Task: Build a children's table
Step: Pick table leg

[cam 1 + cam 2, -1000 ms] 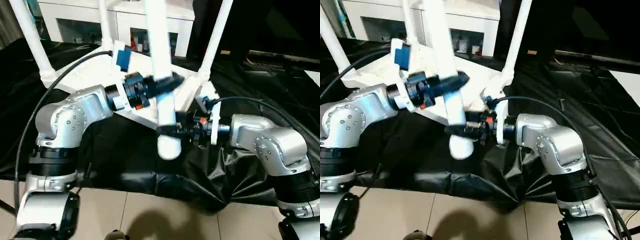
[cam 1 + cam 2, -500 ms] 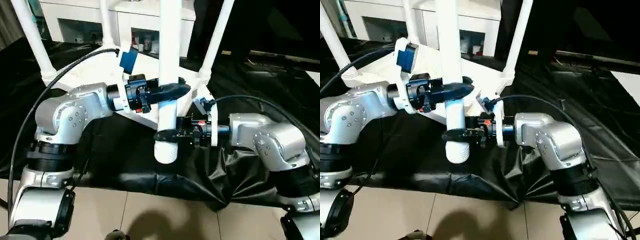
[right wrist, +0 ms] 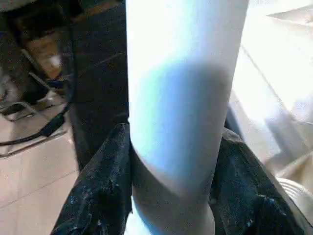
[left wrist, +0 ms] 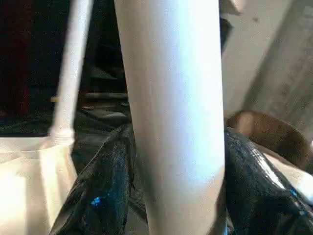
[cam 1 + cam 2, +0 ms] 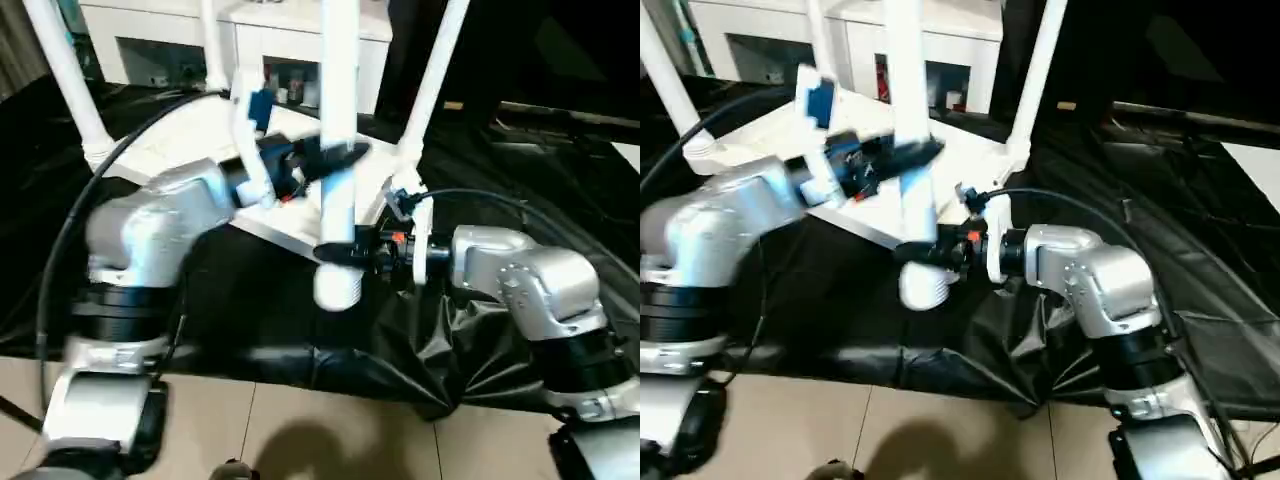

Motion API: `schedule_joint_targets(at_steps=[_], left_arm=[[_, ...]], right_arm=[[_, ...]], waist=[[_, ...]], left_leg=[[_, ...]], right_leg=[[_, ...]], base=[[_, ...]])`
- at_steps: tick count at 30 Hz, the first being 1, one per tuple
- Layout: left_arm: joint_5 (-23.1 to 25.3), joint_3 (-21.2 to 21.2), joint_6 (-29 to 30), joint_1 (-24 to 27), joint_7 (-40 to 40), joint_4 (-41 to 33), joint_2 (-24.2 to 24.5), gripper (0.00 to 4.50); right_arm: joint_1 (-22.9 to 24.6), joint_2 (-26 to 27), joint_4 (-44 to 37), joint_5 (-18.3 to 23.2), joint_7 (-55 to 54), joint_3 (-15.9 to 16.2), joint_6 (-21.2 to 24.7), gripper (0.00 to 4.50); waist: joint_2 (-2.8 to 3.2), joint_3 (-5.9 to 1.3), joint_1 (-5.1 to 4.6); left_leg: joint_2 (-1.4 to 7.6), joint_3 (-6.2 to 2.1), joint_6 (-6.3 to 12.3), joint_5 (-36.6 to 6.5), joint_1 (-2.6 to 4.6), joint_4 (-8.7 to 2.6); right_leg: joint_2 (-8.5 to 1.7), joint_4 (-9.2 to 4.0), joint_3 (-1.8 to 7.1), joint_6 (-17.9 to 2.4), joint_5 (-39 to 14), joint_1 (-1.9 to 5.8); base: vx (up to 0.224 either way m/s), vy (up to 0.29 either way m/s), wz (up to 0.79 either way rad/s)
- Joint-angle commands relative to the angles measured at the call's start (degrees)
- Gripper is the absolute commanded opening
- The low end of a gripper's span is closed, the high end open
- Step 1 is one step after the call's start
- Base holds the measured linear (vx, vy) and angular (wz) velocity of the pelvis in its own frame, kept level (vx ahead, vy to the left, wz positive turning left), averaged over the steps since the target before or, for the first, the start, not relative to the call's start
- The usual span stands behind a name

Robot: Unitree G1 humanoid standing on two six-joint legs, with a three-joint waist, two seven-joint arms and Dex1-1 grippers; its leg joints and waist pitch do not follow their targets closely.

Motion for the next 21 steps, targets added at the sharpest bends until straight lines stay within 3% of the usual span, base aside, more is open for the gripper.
schedule_joint_targets(at_steps=[1, 2, 3, 7, 8, 15, 16, 18, 21], left_arm=[[1.16, 0.9, 0.29, -0.12, 2.23, -0.22, -0.21, 2.67], [1.34, 0.69, 0.17, 0.08, 2.44, -0.56, -0.35, 2.67], [1.41, 0.53, 0.07, 0.23, 2.57, -0.83, -0.48, 2.38], [1.01, 0.76, 1.27, 0.47, 3.34, -1.39, -0.57, 2.25], [1.03, 0.88, 1.34, 0.51, 3.74, -1.46, -0.72, 2.01], [-1.16, 1.75, 2.77, 0.77, 3.98, -2.42, -1.31, 1.82], [-1.43, 1.78, 2.6, 0.63, 3.4, -2.48, -1.19, 1.82], [-1.41, 1.35, 2.26, 0.39, 1.84, -2.77, -0.56, 1.8], [-1.56, 0.91, 2.72, 0.21, 0.68, -3.31, 0.05, 1.8]], right_arm=[[-0.94, 0.09, -0.74, -0.33, -0.67, -0.33, -1.49, 1.86], [-1.0, 0.26, -0.58, -0.55, -1.02, -0.13, -1.67, 1.86], [-1.06, 0.41, -0.45, -0.63, -1.26, -0.03, -1.73, 1.86], [-1.44, 0.95, -0.06, -1.06, -1.85, 0.12, -1.96, 1.86], [-1.55, 1.15, 0.1, -1.22, -2.01, 0.06, -2.02, 1.86], [-2.25, 1.49, 1.35, -2.44, -2.56, -0.03, -3.75, 1.86], [-2.19, 1.81, 1.58, -2.34, -1.56, -0.17, -6.21, 1.86], [-2.25, 2.6, 1.69, -1.02, -0.53, -1.33, -7.51, 2.42], [-2.43, 2.64, 1.48, -0.15, 0.22, -2.02, -6.27, 2.76]], waist=[[0.35, -4.5, 0.19], [0.33, -4.48, 0.22], [0.41, -4.48, 0.21], [0.47, -4.42, 0.2], [0.43, -4.36, 0.14], [0.41, -4.34, 0.22], [0.39, -4.37, 0.25], [0.4, -4.41, 0.13], [0.55, -4.39, 0.11]], left_leg=[[1.29, -0.25, -3.89, -8.0, 1.15, -3.9], [1.3, -0.23, -3.71, -7.85, 1.2, -3.9], [1.32, -0.22, -3.61, -7.87, 1.23, -3.9], [1.28, -0.19, -3.58, -8.34, 1.23, -3.9], [1.32, -0.21, -3.63, -8.78, 1.19, -3.97], [1.34, -0.25, -3.82, -9.38, 1.23, -3.98], [1.37, -0.26, -3.79, -9.26, 1.21, -4.0], [1.32, -0.25, -3.58, -8.93, 1.16, -3.97], [1.33, -0.23, -3.19, -8.83, 1.24, -3.98]], right_leg=[[-3.01, -3.61, 1.8, -9.89, -5.91, 3.03], [-3.0, -3.59, 1.8, -10.01, -5.6, 2.99], [-3.01, -3.59, 1.81, -10.16, -5.49, 2.94], [-3.02, -3.65, 1.82, -10.18, -6.2, 2.92], [-3.02, -3.71, 1.82, -10.11, -6.7, 2.9], [-3.07, -3.84, 1.83, -9.41, -8.18, 2.82], [-3.11, -3.79, 1.8, -9.52, -7.74, 2.84], [-3.05, -3.72, 1.8, -9.68, -6.96, 2.9], [-2.98, -3.62, 1.79, -9.94, -6.48, 2.8]], base=[[0.0, 0.0, 0.0], [0.0, 0.0, 0.0], [0.0, 0.0, 0.0], [0.0, 0.0, 0.0], [0.0, 0.0, 0.0], [0.0, 0.0, 0.0], [0.0, 0.0, 0.0], [0.0, 0.0, 0.0], [0.0, 0.0, 0.0]])
